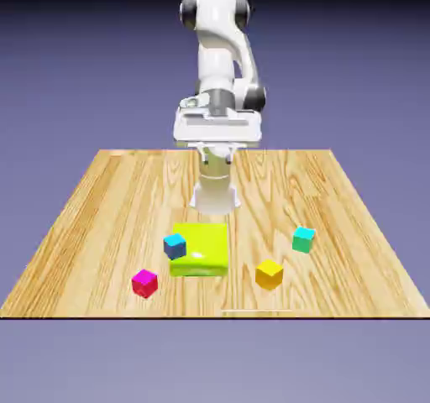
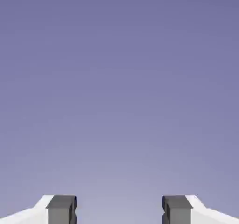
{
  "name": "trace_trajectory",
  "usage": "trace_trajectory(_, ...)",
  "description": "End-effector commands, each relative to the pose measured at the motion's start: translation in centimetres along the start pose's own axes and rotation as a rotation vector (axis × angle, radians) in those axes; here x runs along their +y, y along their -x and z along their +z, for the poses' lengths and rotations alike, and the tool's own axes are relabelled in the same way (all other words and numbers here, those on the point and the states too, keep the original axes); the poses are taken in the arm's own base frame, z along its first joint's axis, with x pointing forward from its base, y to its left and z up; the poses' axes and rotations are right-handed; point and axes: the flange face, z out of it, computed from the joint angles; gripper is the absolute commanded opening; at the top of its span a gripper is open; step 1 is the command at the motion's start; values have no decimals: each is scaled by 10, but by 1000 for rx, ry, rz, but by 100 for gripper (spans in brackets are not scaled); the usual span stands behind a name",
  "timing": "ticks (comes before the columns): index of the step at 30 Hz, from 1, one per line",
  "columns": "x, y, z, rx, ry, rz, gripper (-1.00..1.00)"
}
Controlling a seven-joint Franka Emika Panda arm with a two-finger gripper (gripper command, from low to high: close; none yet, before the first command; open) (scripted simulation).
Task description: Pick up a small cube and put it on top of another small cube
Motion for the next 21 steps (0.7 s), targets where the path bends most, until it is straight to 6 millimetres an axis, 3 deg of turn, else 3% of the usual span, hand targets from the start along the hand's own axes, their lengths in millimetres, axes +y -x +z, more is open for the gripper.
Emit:
trace_trajectory(1,-4,14,12,-41,27,30,0)
trace_trajectory(6,-17,94,67,-233,185,178,0)
trace_trajectory(11,-17,185,104,-400,384,320,0)
trace_trajectory(15,-8,264,117,-513,573,424,0)
trace_trajectory(19,5,342,113,-601,783,513,0)
trace_trajectory(21,8,347,119,-602,782,514,0)
